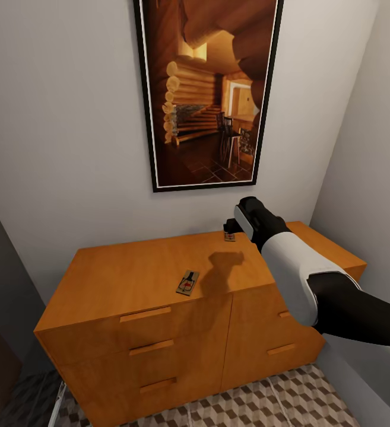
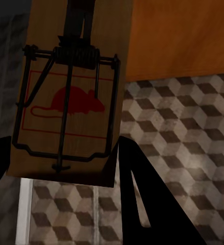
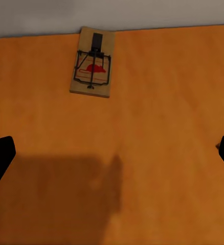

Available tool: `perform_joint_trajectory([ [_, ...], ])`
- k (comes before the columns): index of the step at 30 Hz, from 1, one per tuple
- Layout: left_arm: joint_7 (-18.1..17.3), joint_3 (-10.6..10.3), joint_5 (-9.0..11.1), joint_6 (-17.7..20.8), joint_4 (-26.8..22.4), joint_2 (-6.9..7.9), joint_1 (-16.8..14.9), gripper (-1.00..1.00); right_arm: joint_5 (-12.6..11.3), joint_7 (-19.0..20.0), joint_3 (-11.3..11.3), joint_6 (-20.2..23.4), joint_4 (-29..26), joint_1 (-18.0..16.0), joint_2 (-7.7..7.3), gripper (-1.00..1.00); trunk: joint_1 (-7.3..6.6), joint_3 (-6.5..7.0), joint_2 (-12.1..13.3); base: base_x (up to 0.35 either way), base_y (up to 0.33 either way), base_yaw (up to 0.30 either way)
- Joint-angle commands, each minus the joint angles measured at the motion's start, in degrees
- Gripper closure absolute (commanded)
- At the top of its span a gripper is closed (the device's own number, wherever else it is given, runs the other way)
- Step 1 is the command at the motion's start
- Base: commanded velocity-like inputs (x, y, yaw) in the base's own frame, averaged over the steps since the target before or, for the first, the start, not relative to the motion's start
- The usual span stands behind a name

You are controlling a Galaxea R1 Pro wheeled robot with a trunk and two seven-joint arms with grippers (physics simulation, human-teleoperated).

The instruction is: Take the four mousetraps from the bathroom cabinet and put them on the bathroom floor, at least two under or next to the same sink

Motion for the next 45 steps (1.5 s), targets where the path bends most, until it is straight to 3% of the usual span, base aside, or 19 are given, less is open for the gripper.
perform_joint_trajectory([
  [1,0.3,-0.4,0.0,-0.2,0.1,-0.03,0.0,1.00,0.1,-0.1,0.1,0.3,0.0,0.0,0.01,-1.00,0.00,-0.06,0.0,0.000,0.000,0.000],
  [34,0.3,-0.4,0.0,-0.2,0.1,-0.09,0.0,1.00,0.2,-0.2,0.3,0.3,-0.1,0.0,0.01,-1.00,0.00,-2.60,0.0,0.002,0.000,0.000],
  [45,0.3,-0.4,0.0,-0.2,0.1,-0.12,0.0,1.00,0.2,-0.2,0.3,0.3,-0.1,0.0,0.01,-1.00,0.00,-3.40,0.0,0.208,0.000,0.000],
])
